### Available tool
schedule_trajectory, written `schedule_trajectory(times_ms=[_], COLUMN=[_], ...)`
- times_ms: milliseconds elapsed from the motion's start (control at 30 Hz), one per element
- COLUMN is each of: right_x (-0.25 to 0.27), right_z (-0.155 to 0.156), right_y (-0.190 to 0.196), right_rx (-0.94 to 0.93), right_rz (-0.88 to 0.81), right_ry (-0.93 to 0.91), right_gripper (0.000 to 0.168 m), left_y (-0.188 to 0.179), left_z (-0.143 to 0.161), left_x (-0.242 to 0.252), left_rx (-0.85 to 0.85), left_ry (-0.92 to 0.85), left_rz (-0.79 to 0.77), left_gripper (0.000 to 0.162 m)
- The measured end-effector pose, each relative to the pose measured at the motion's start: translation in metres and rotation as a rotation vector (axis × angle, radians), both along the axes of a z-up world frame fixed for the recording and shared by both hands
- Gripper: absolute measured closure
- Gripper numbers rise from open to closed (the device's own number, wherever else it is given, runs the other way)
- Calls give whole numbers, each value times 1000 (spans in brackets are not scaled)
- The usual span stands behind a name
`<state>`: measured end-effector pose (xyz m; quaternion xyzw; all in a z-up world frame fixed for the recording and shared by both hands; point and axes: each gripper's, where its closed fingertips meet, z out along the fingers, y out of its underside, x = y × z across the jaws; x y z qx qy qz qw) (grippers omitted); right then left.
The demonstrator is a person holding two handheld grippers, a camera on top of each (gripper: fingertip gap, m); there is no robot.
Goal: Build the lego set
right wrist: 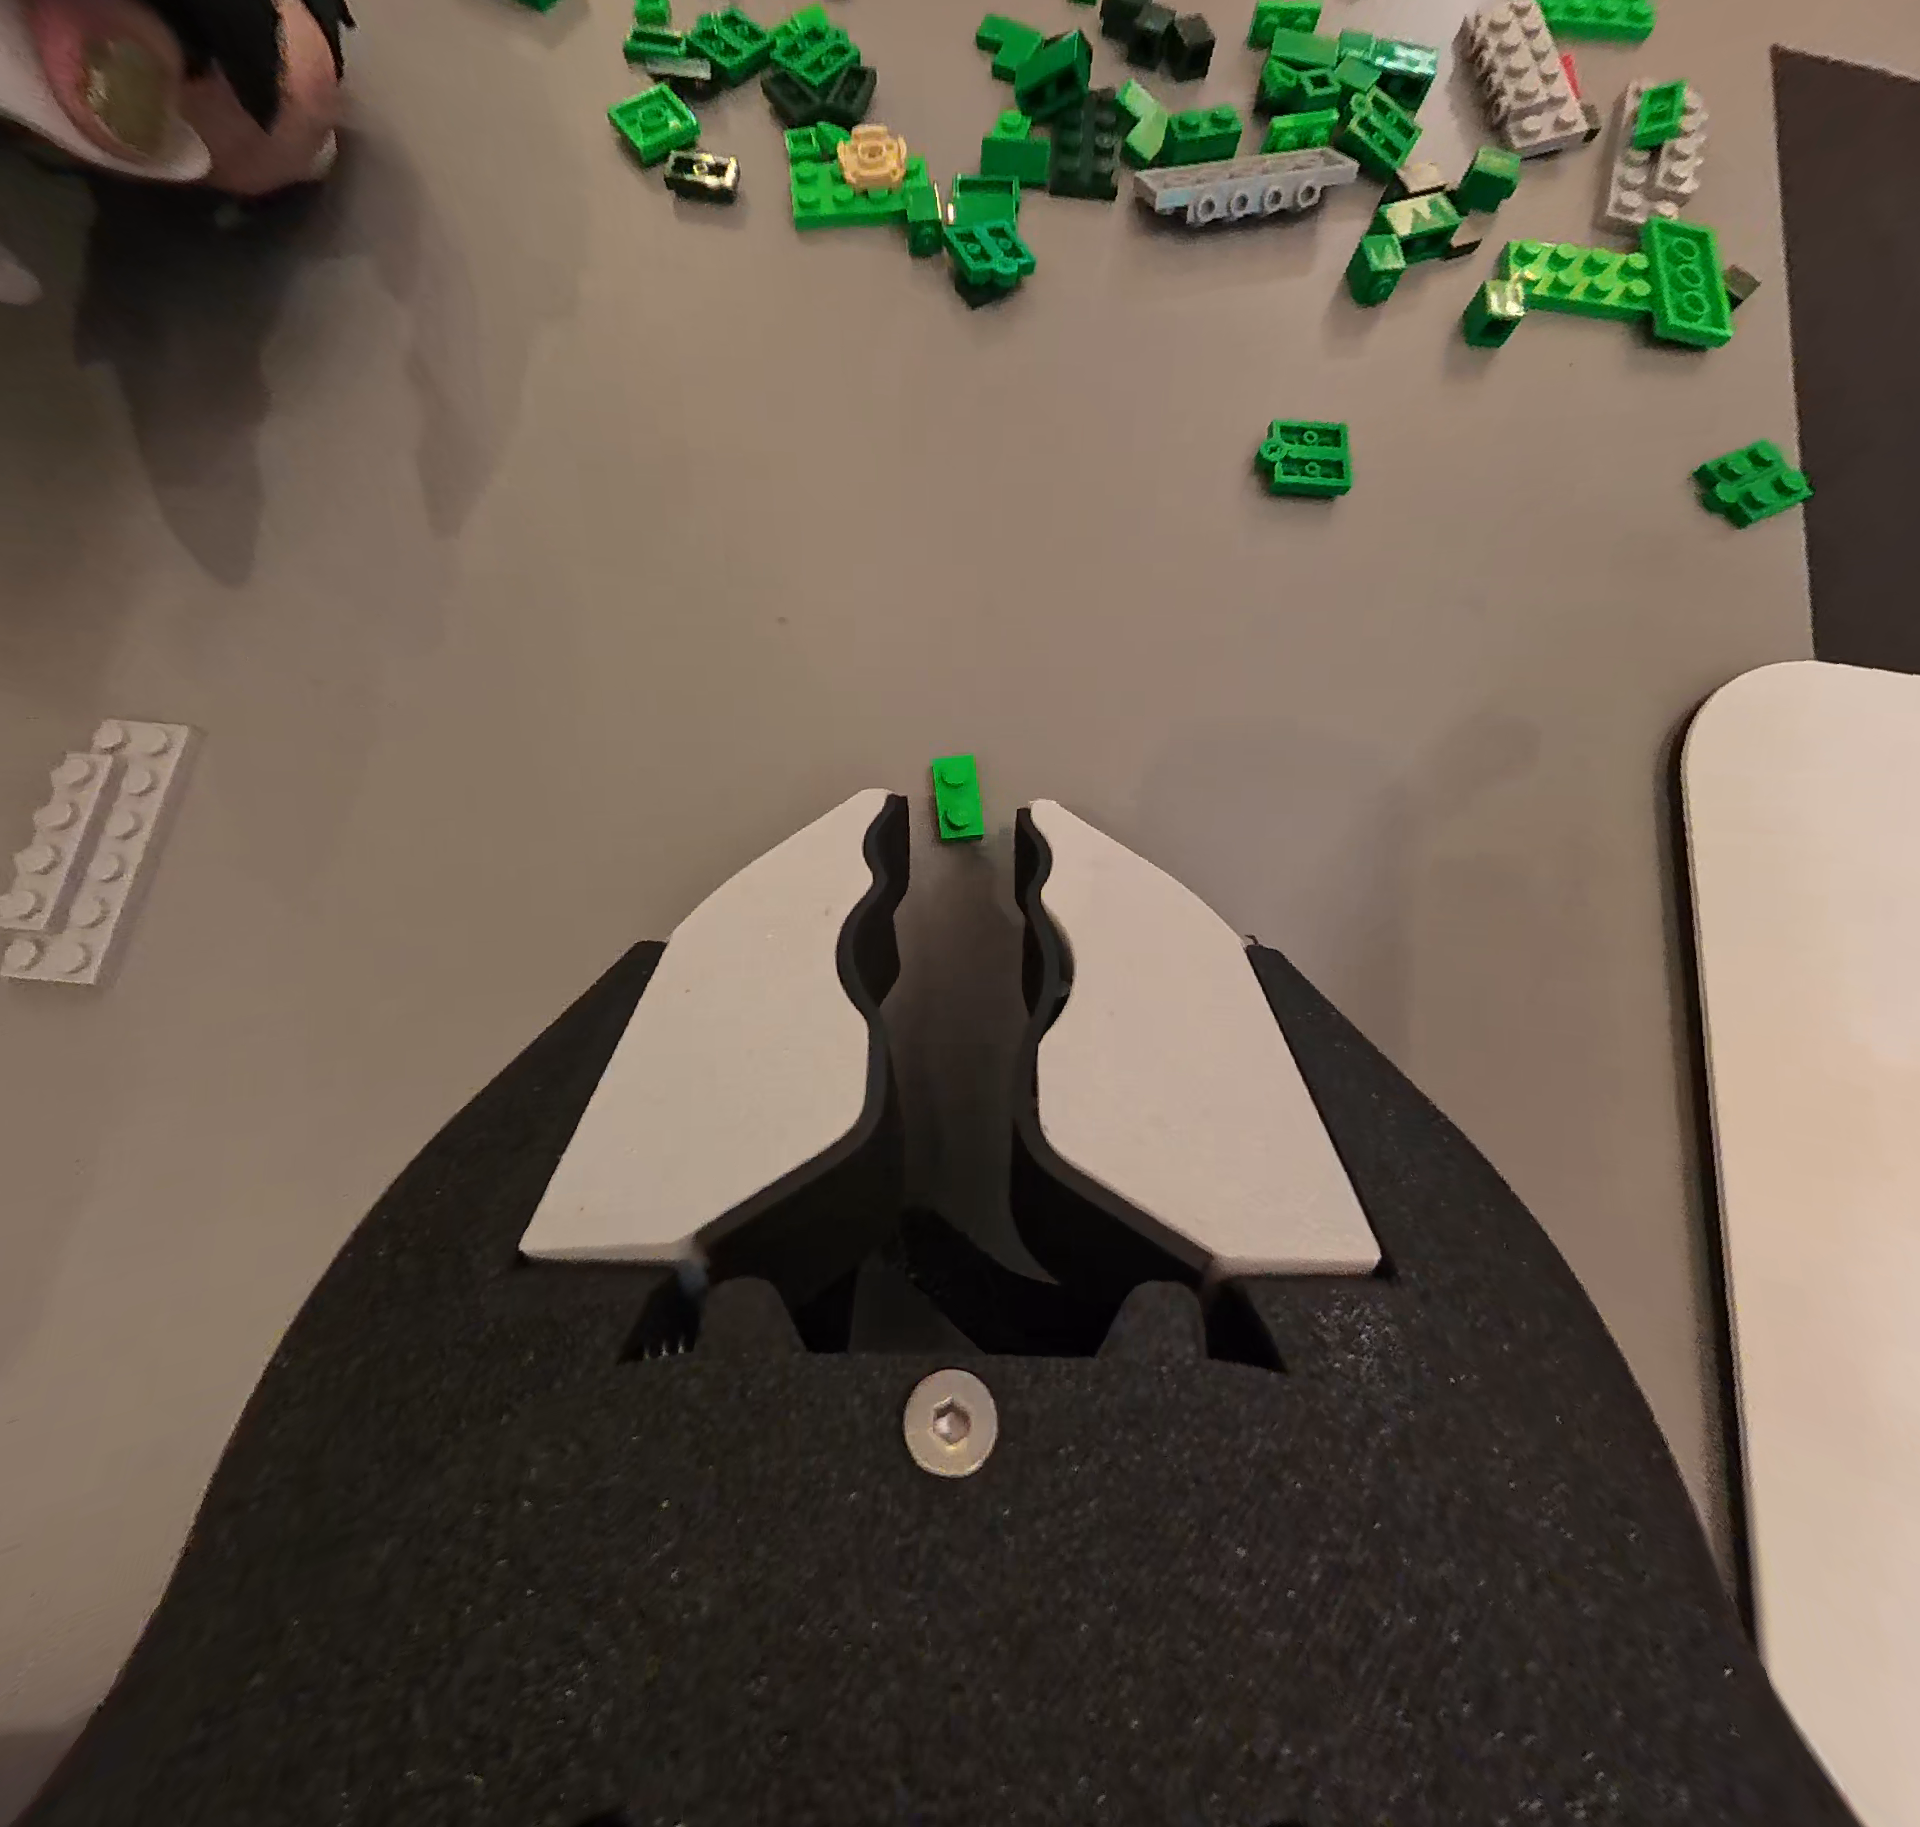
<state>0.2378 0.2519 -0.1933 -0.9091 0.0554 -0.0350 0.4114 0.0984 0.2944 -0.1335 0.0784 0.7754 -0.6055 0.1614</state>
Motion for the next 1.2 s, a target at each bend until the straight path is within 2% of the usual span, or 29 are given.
schedule_trajectory(times_ms=[267, 400, 500, 600, 700, 833, 967, 1200], right_x=[-1, -11, -17, -44, -88, -131, -151, -161], right_z=[-3, 9, 26, 28, 19, 10, 3, 7], right_y=[3, 7, 4, -6, -11, -8, -11, -14], right_rx=[-51, 26, 92, 82, 42, 76, 49, 65], right_rz=[13, -32, -214, -423, -574, -751, -887, -992], right_ry=[4, 7, 4, 11, 25, 66, 61, 46], right_gripper=[162, 163, 163, 163, 163, 163, 163, 163], left_y=[-1, -1, -1, -3, -10, -13, -19, -24], left_z=[-2, -3, -3, -9, -28, -51, -54, -62], left_x=[-2, -3, -1, 1, -4, 0, -5, -13], left_rx=[15, 20, 22, 68, 206, 372, 397, 461], left_ry=[-7, -12, -13, 9, 62, 57, 137, 207], left_rz=[-11, -12, 6, 38, 37, 94, 64, 31], left_gripper=[130, 130, 130, 127, 121, 118, 121, 135])
